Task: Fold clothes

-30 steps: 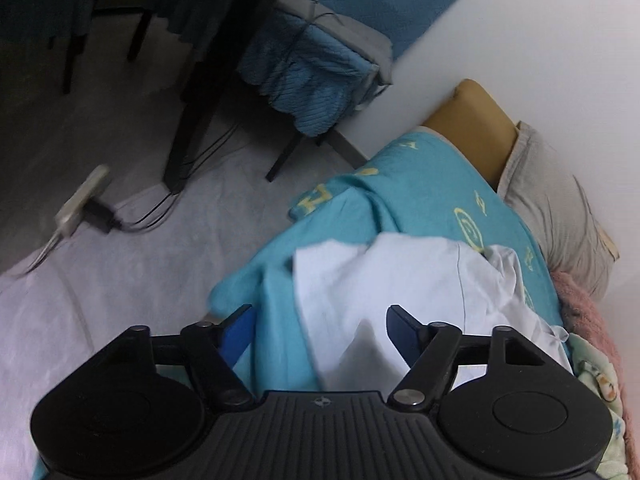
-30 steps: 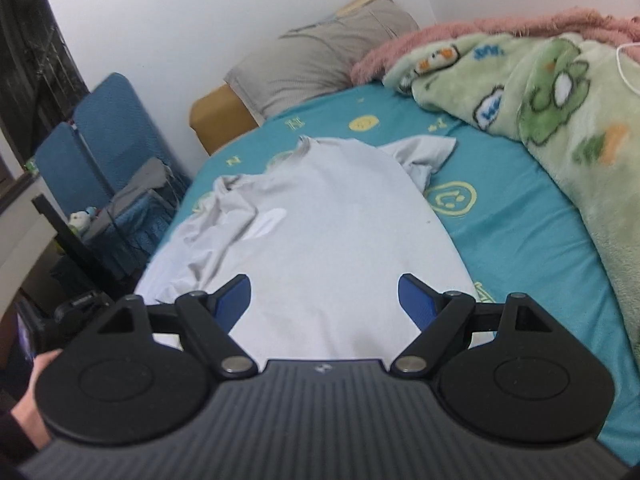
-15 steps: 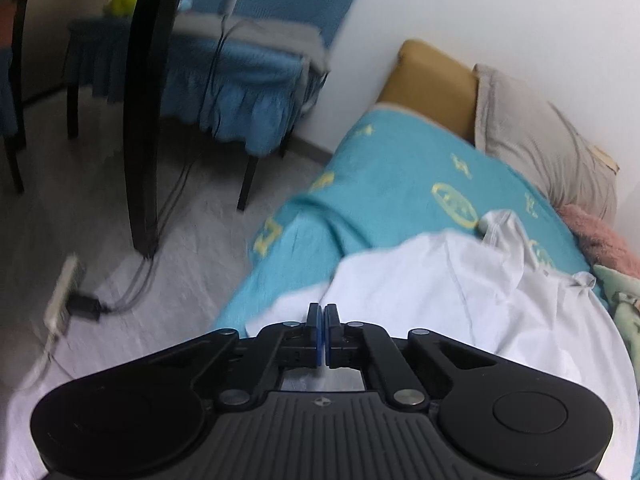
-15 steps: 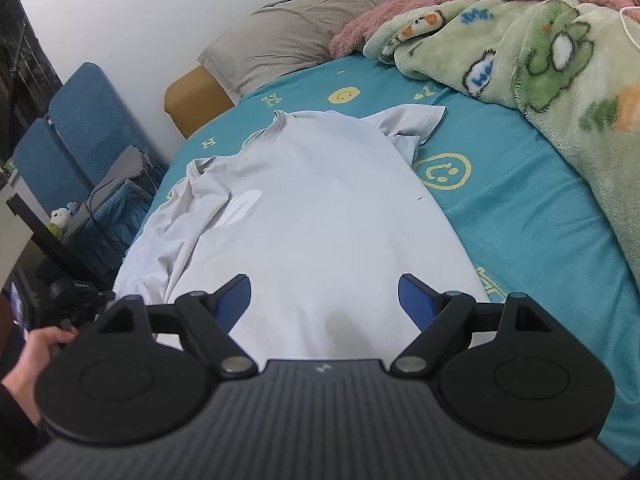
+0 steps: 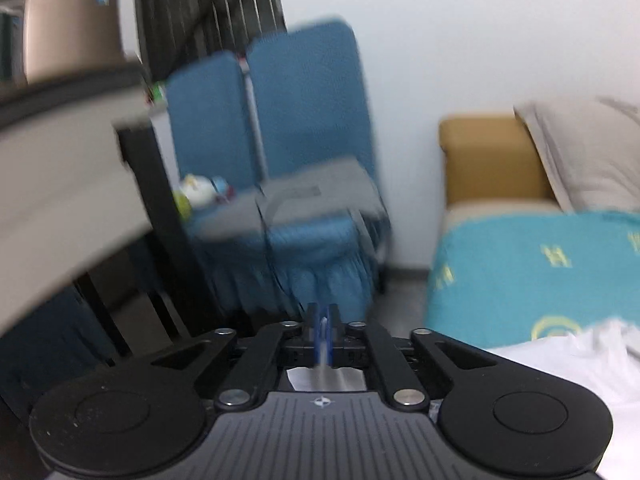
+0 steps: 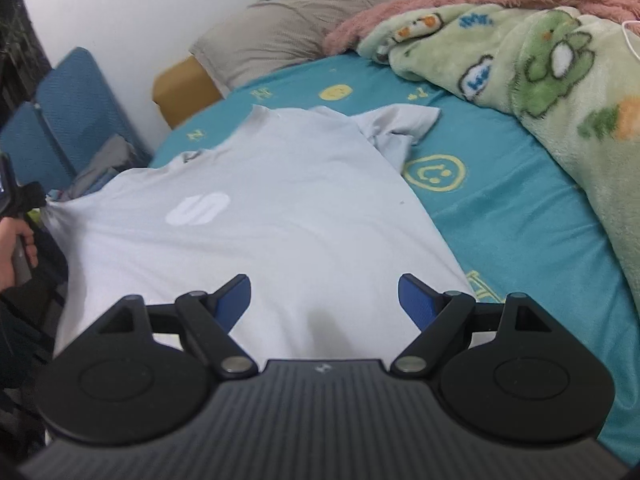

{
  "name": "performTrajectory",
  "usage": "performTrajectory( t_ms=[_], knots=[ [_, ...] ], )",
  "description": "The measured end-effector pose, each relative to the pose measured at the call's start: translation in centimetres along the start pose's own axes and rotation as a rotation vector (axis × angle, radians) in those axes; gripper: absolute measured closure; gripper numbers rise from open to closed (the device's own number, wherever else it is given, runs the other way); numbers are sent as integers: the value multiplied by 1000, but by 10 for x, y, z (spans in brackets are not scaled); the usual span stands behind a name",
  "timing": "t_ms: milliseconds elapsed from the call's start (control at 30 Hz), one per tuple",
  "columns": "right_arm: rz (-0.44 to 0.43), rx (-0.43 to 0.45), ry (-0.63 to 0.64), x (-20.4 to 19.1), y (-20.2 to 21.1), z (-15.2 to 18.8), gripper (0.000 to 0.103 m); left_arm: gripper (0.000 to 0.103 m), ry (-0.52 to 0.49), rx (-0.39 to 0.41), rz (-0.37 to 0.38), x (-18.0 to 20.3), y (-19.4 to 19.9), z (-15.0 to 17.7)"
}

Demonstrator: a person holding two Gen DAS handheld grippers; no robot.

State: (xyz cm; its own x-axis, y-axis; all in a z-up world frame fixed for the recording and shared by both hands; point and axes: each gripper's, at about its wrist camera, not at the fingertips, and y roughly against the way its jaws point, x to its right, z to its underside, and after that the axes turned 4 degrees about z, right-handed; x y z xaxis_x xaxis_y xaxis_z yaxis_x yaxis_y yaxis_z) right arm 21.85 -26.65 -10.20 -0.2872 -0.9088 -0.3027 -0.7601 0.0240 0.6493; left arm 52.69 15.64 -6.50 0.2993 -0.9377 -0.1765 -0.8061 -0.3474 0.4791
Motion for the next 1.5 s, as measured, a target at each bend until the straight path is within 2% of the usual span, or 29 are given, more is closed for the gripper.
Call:
performTrajectory(
  t_ms=[33,67,100,200,233,333,467,500,567,700,767,867,933,1000,1267,1367,1500],
  knots=[
    [-2,8,4,0,0,-1,21,78,8,-18,15,2,-4,7],
    [7,25,20,-1,1,-2,21,61,41,-35,31,2,-4,14],
    [21,42,40,-2,1,-3,21,55,74,-52,50,1,-3,21],
    [21,62,59,-4,3,-6,21,49,149,-91,174,-1,19,38],
    [11,67,59,-5,5,-7,21,42,171,-103,213,-1,27,44],
    [2,106,96,-10,14,-7,21,27,116,-76,222,4,75,55],
    [5,170,164,-14,32,-1,21,24,12,-13,212,8,154,70],
    [-3,178,166,-14,37,0,21,21,-4,-5,219,9,176,74],
    [-25,189,164,-14,47,0,21,12,26,0,260,2,218,83],
    [-46,231,195,-17,70,1,21,10,43,-22,360,0,300,109],
    [-62,244,200,-16,80,1,20,5,68,-33,375,1,328,125],
    [-52,293,195,-14,94,4,20,4,103,-58,399,0,363,150],
    [-56,308,207,-15,98,6,19,3,114,-67,431,-2,374,169],
    [-83,299,208,-15,98,6,0,3,107,-83,441,-1,379,182],
    [-138,248,167,-15,86,6,0,0,88,-73,477,12,382,194],
    [-193,210,46,1,74,1,0,0,73,-102,496,21,377,200],
    [-289,135,-259,46,42,-13,2,0,52,-120,506,28,371,207]
  ],
)
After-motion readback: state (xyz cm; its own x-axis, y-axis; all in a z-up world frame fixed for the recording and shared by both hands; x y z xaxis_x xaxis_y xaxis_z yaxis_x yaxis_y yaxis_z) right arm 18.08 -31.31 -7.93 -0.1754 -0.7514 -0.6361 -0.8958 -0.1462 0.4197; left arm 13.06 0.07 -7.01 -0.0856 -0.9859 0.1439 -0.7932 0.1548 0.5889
